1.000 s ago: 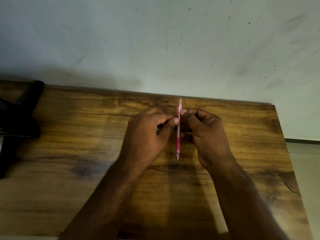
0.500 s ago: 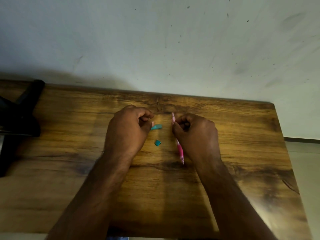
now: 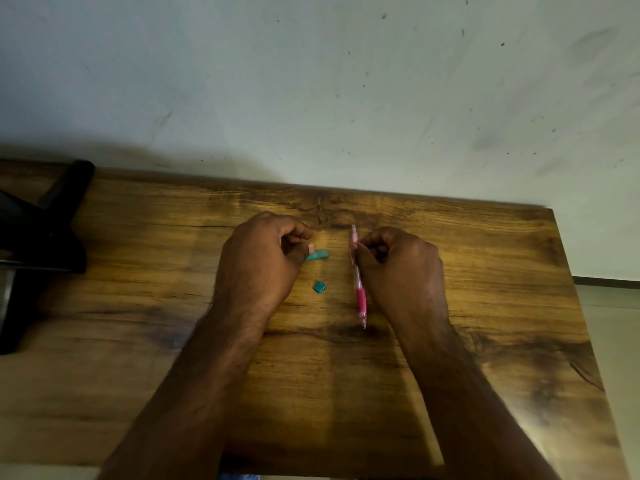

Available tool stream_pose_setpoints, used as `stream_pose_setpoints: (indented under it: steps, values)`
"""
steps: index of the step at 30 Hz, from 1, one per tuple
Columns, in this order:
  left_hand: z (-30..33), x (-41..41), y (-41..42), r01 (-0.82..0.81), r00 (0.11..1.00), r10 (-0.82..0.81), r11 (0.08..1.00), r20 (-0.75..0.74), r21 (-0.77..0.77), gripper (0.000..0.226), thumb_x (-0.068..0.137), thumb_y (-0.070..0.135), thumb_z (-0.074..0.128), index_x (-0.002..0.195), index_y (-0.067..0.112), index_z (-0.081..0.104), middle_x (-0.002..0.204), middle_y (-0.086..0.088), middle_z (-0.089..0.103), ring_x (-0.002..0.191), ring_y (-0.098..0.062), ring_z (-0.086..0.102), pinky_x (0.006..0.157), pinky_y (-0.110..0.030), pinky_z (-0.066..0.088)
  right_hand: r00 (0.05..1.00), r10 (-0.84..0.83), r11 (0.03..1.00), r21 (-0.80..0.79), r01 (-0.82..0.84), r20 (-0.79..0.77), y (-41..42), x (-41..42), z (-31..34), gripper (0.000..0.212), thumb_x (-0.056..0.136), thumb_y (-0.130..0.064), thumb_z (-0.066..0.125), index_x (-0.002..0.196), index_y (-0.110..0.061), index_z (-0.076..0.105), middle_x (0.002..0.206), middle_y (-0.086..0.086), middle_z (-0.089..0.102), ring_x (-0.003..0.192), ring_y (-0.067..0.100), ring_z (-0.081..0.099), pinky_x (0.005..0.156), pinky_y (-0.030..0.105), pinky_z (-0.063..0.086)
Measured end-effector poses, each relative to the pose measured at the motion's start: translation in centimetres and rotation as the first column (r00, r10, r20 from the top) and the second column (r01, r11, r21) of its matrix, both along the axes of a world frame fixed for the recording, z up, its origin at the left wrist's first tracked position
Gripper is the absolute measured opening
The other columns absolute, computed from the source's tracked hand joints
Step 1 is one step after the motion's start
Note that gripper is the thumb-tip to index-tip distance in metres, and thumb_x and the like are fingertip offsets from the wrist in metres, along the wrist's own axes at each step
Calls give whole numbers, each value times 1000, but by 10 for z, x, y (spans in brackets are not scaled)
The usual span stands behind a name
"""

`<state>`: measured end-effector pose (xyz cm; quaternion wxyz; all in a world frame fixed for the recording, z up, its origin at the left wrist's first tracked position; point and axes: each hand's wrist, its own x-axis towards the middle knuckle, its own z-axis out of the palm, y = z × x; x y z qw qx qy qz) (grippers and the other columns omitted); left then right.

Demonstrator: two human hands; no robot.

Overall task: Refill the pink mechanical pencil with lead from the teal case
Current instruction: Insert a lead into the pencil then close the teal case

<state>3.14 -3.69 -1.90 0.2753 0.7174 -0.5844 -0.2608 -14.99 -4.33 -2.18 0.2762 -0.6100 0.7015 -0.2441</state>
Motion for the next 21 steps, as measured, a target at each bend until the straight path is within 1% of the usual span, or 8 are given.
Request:
stream_pose_setpoints:
  steps: [4, 6, 8, 11, 13, 15, 18, 21]
  values:
    - [0, -2, 0, 0, 1000, 0, 1000, 8, 14, 19, 85, 28, 83, 103, 28, 79, 95, 14, 69, 83, 6, 60, 70, -16, 48, 1000, 17, 1000, -5, -17, -11, 2, 1, 2, 6, 95, -32, 72, 97, -27, 75, 84, -14, 71, 74, 2, 66, 67, 37, 62]
    - [0, -2, 0, -5, 1000, 5, 1000, 4, 19, 17, 87, 27, 82, 103, 29, 78, 96, 15, 69, 84, 6, 60, 70, -16, 48, 987, 95, 988, -111, -109, -127, 4, 1, 5, 15, 95, -36, 72, 103, -24, 76, 93, -8, 72, 86, 11, 66, 71, 35, 58]
    - [1, -2, 0, -29, 1000, 29, 999, 2, 26, 15, 89, 26, 79, 103, 31, 77, 95, 16, 69, 84, 6, 61, 69, -15, 48, 951, 204, 948, -197, -251, -232, 5, 4, 9, 21, 92, -40, 74, 102, -22, 78, 98, -2, 71, 99, 19, 61, 76, 35, 50]
    - [2, 0, -1, -49, 999, 49, 998, 1, 31, 13, 91, 24, 78, 101, 31, 76, 93, 15, 68, 83, 5, 61, 69, -16, 49, 862, 391, 896, -78, -436, -324, 8, 12, 13, 29, 87, -52, 70, 98, -27, 79, 101, -1, 71, 112, 26, 55, 87, 44, 45]
    - [3, 1, -1, -46, 999, 46, 999, 6, 24, 12, 91, 25, 77, 101, 31, 76, 92, 16, 67, 82, 6, 60, 66, -14, 46, 810, 455, 875, 16, -484, -371, 10, 16, 13, 29, 85, -56, 72, 101, -32, 78, 106, -5, 71, 118, 26, 52, 90, 44, 39]
    - [4, 2, 0, -41, 999, 41, 999, -5, 25, 11, 91, 24, 77, 100, 31, 76, 91, 16, 67, 82, 7, 60, 67, -14, 46, 797, 467, 869, 34, -493, -382, 10, 17, 10, 28, 84, -56, 75, 102, -35, 77, 108, -8, 70, 118, 23, 52, 91, 43, 37]
    - [5, 2, 0, -23, 999, 24, 999, -26, 45, 11, 92, 24, 76, 100, 31, 76, 91, 17, 68, 83, 6, 62, 70, -16, 50, 811, 452, 873, -4, -488, -372, 9, 18, 7, 23, 83, -53, 78, 97, -34, 78, 105, -8, 71, 114, 22, 54, 89, 43, 38]
    - [6, 1, 0, 12, 999, -10, 998, -36, 53, 12, 91, 24, 77, 100, 31, 76, 91, 17, 68, 84, 4, 62, 72, -18, 52, 830, 446, 871, -53, -489, -335, 9, 16, 6, 17, 83, -43, 82, 93, -30, 77, 101, -6, 70, 112, 23, 58, 89, 44, 44]
